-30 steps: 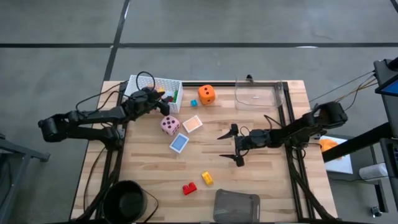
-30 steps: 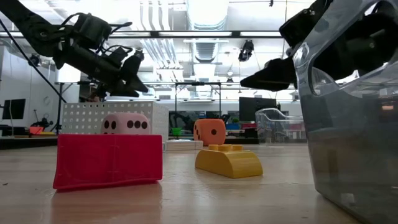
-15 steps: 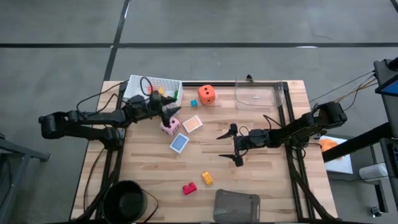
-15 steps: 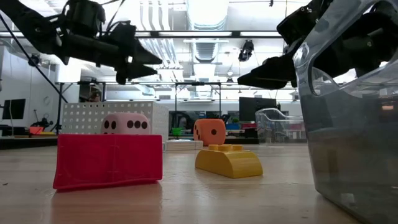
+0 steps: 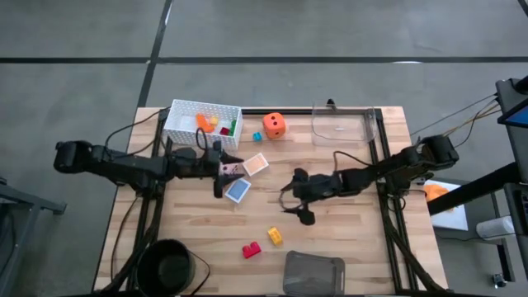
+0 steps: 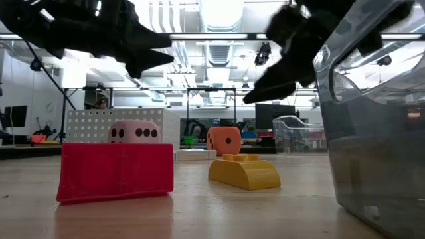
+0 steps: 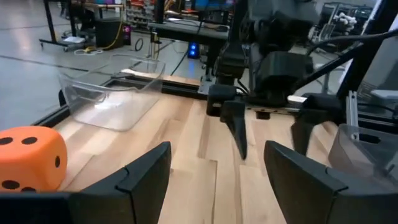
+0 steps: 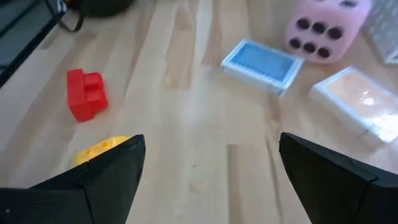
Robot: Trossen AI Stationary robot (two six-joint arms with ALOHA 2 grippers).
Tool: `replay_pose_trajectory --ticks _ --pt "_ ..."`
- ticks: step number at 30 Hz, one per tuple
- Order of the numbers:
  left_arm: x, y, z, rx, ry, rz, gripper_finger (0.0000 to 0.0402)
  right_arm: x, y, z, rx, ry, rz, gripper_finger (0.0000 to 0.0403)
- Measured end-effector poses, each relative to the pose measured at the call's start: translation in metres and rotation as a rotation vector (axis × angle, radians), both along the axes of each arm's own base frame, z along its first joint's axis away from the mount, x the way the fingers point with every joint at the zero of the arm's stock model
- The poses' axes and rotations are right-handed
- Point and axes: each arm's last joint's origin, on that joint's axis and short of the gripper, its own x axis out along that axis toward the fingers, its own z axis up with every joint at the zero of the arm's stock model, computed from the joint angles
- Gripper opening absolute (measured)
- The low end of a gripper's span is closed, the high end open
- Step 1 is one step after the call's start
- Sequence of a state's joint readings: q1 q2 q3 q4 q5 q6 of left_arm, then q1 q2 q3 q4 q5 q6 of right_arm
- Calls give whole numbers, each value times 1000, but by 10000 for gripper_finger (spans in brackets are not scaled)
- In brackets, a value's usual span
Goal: Pick & Place Toys
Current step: Put the small yellow game piece into the white bin
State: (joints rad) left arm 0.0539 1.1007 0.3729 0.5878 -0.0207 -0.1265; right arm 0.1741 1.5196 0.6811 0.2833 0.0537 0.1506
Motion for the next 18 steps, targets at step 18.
replay_pose_trajectory --ticks 18 --pt "-5 -5 -11 -40 26 75 260 83 61 29 283 455 -134 368"
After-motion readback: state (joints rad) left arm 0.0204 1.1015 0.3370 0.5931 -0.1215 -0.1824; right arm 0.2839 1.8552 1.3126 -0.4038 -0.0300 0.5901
